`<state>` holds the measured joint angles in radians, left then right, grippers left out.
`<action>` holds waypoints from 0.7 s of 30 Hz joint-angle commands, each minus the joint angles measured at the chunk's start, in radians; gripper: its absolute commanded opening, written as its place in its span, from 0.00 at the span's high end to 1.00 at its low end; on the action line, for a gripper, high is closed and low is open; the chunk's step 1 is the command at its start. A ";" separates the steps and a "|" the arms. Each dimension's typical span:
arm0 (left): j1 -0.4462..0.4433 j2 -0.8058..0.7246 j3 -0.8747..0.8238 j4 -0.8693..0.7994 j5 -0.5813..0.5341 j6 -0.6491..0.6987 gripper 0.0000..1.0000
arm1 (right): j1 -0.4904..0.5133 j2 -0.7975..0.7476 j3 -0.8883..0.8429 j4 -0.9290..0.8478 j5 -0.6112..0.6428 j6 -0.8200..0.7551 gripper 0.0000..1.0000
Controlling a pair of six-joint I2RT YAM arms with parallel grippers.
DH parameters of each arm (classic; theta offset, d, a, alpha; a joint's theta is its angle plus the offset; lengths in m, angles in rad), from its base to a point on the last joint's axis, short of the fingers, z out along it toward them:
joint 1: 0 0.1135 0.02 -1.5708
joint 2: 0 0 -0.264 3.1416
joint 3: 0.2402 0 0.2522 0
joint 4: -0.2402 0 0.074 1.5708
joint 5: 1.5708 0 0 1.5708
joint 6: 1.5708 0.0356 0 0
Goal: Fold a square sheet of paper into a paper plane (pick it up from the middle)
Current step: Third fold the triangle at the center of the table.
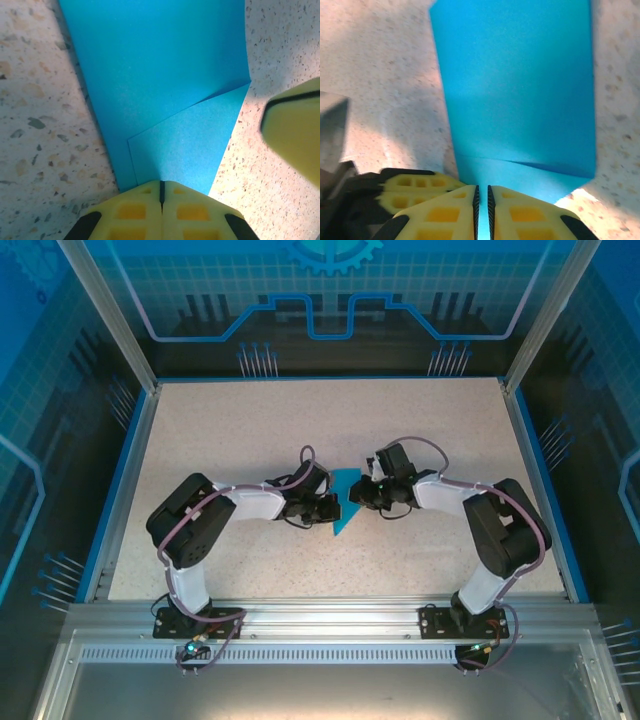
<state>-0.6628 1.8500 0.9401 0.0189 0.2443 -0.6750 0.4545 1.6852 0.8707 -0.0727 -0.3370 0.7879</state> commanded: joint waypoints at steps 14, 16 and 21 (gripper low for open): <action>0.005 -0.099 -0.059 -0.033 -0.022 0.029 0.91 | -0.011 0.167 0.039 -0.073 0.047 -0.045 0.85; 0.005 -0.125 -0.068 -0.031 -0.032 0.029 0.88 | -0.010 0.150 0.031 -0.069 0.044 -0.044 0.86; 0.005 -0.228 -0.127 0.014 -0.062 0.007 0.71 | -0.007 0.068 0.045 -0.089 0.021 -0.065 0.85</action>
<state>-0.6628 1.6962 0.8467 0.0090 0.2150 -0.6746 0.4507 1.8042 0.9237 -0.1143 -0.3035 0.7502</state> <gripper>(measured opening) 0.247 0.145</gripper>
